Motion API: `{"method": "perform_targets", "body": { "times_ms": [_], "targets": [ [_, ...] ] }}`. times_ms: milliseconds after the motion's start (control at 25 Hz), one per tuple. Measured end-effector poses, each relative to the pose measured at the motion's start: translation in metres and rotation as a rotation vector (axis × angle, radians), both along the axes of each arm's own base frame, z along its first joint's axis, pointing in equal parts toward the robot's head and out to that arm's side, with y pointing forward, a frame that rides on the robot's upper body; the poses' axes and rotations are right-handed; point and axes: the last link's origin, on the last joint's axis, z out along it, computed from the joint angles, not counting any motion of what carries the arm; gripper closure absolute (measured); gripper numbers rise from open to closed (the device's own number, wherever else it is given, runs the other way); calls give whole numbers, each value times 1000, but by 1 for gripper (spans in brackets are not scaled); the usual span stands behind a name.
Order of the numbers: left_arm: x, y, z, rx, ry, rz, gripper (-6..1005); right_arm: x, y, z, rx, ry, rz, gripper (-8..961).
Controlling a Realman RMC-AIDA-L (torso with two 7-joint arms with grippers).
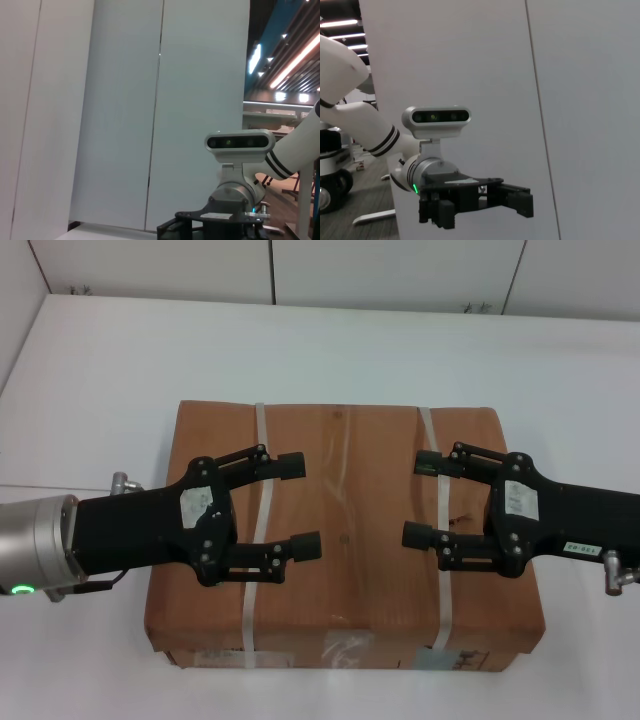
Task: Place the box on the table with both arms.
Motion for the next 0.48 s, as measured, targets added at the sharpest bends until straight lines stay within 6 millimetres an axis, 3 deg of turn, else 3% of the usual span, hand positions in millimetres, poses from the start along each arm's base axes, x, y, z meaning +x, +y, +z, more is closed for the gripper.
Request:
{"method": "perform_targets", "body": {
  "times_ms": [480],
  "targets": [
    [1,0,-3,-1,-3,3,107,0,0,0,6,7,-6,92]
  ]
}}
